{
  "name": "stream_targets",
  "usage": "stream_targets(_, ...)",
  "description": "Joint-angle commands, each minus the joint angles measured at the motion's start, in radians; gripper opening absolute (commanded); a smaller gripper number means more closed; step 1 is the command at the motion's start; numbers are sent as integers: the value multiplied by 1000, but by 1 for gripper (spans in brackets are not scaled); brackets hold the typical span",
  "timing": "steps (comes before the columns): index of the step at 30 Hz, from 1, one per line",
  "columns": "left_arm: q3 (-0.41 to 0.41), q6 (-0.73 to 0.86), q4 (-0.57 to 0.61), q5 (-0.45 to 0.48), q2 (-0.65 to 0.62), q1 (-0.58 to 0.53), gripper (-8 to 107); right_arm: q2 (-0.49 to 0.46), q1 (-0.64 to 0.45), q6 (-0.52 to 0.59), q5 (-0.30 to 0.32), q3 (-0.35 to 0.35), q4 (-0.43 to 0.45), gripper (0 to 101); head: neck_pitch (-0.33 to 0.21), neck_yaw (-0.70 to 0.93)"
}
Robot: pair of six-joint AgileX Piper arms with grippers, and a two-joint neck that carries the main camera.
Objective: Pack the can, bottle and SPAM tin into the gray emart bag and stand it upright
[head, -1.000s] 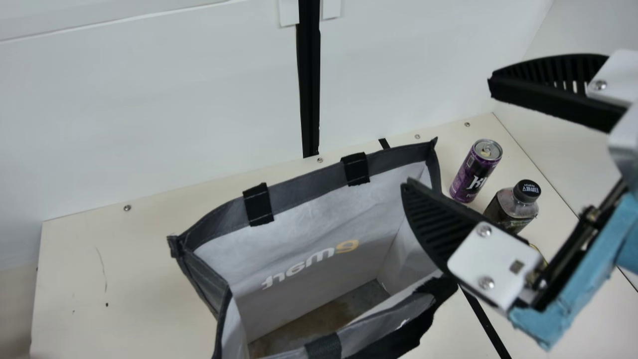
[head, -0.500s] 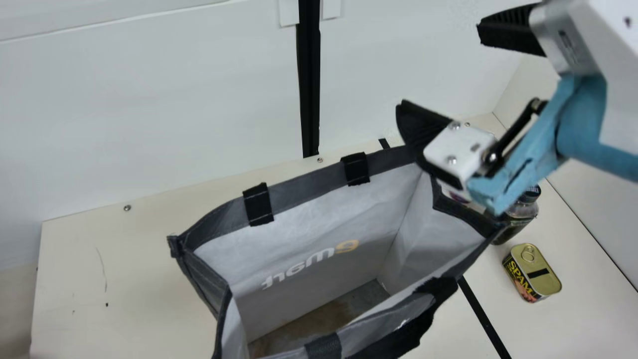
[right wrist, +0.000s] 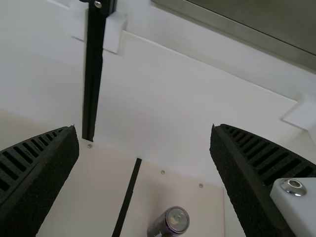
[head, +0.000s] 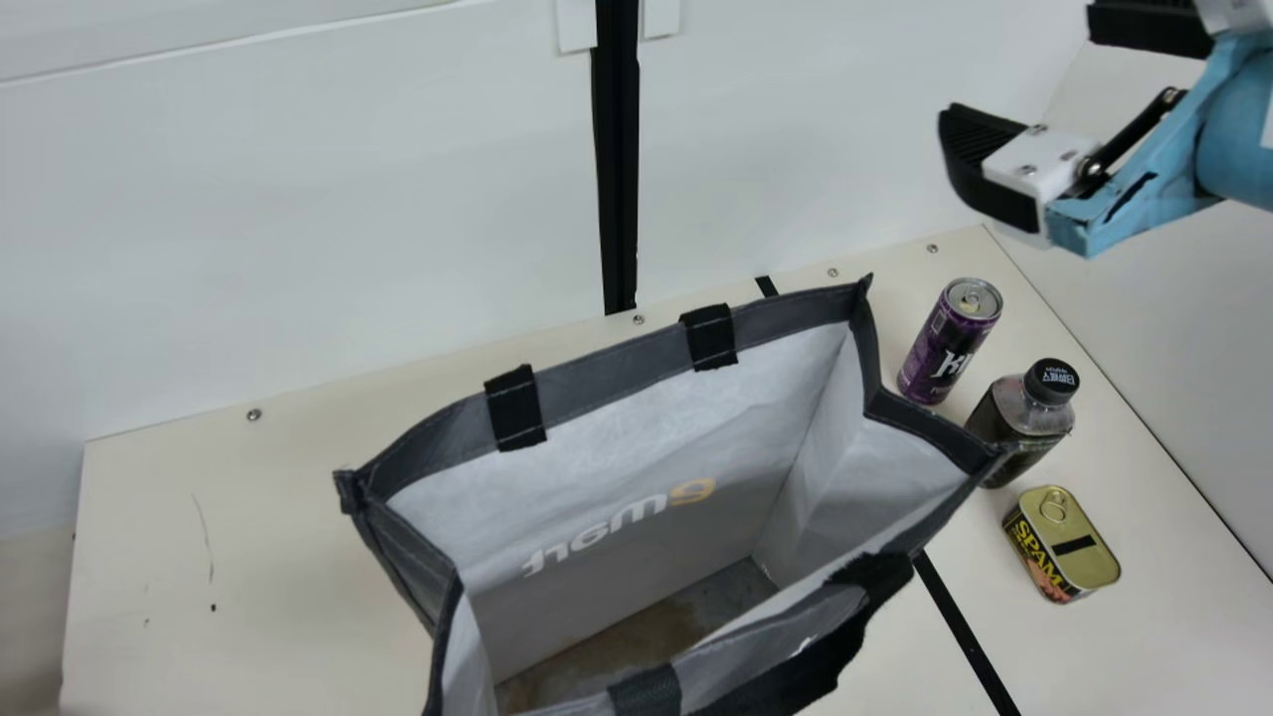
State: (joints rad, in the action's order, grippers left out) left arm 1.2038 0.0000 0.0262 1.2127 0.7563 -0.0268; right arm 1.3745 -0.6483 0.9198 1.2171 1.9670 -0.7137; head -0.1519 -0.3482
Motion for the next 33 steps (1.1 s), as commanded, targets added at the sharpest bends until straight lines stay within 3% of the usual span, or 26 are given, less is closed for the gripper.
stream_targets(1,0,0,0,0,0,0,90,2,-15,-2,3,-3,14,95,-23,-1)
stream_targets(18,0,0,0,0,0,0,90,-8,-87,-21,3,-116,201,95,-23,-1)
stream_targets(33,0,0,0,0,0,0,90,-33,-104,-33,3,-279,298,95,-23,-1)
